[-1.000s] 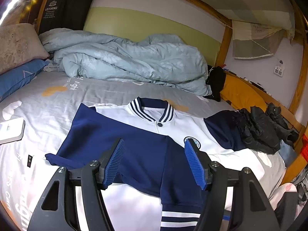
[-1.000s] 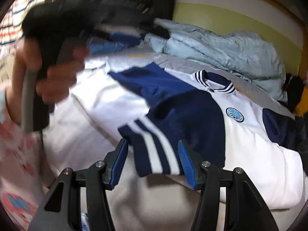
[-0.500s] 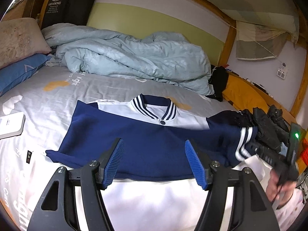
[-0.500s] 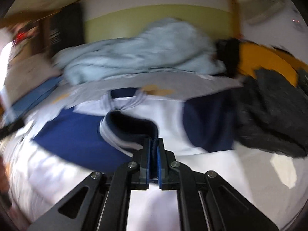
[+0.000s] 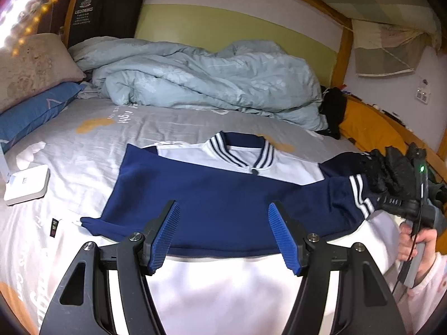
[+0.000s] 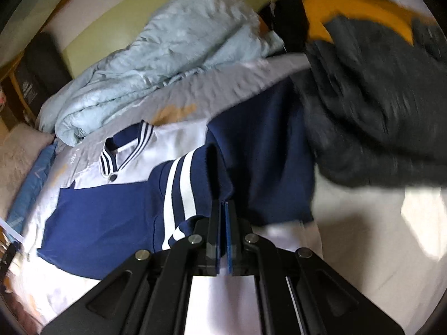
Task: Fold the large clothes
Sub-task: 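Fold the held navy sleeve across the jacket body with the right gripper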
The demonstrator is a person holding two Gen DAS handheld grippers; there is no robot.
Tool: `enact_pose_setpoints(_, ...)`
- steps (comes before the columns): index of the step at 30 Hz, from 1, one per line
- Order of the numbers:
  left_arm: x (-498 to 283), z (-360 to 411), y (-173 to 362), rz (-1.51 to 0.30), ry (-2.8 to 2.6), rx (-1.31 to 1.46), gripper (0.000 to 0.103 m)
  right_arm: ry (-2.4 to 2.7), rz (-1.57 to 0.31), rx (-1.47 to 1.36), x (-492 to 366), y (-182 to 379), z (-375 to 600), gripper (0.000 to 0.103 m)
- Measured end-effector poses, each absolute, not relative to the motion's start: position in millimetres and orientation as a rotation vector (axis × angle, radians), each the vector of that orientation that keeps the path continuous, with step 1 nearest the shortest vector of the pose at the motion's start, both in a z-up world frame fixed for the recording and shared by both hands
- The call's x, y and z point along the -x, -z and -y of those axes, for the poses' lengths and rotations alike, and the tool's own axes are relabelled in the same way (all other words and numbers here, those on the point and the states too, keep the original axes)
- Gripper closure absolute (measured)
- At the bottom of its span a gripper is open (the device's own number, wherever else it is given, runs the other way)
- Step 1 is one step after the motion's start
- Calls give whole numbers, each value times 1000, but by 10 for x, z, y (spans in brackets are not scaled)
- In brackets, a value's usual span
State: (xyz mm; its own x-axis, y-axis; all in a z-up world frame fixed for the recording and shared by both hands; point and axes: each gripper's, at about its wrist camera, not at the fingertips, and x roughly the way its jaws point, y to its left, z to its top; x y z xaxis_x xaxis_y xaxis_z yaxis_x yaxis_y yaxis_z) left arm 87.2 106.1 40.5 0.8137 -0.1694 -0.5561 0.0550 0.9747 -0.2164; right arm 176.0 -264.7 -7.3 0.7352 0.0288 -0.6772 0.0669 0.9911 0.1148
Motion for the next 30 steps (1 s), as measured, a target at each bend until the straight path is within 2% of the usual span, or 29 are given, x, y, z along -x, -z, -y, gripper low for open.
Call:
enact_pose_setpoints(4, -967, -1105, -286, -647, 77, 185, 38, 25, -627, 34, -1939, -135, 2379, 101)
enact_pose_setpoints(11, -1146, -1187, 28, -759, 8, 169, 38, 42, -506, 57, -2312, -340, 2488, 101)
enact_pose_setpoints(14, -1276, -1242, 160, -822, -25, 184, 38, 44, -517, 50, -2380, -273, 2593, 101)
enact_pose_setpoints(17, -1398, -1343, 267, -847, -52, 208, 38, 70, -627, 102, -2523, -45, 2611, 101)
enact_pose_setpoints(20, -1527, -1500, 240, -829, -93, 220, 38, 96, -739, 53, -2632, 99, 2691, 101)
enact_pose_setpoints(23, -1716, -1638, 147, -822, -84, 189, 39, 68, -765, -2, -2621, 53, 2767, 101)
enact_pose_setpoints(25, -1884, -1714, 177, -872, -12, 163, 45, 47, -770, -21, -2596, 14, 2801, 101)
enact_pose_setpoints(26, -1955, -1759, 194, -884, -31, 130, 52, 40, -774, -19, -2588, 16, 2797, 101)
enact_pose_setpoints(30, -2328, -2023, 356, -963, -27, 142, 54, 29, -783, 13, -2558, 66, 2749, 101)
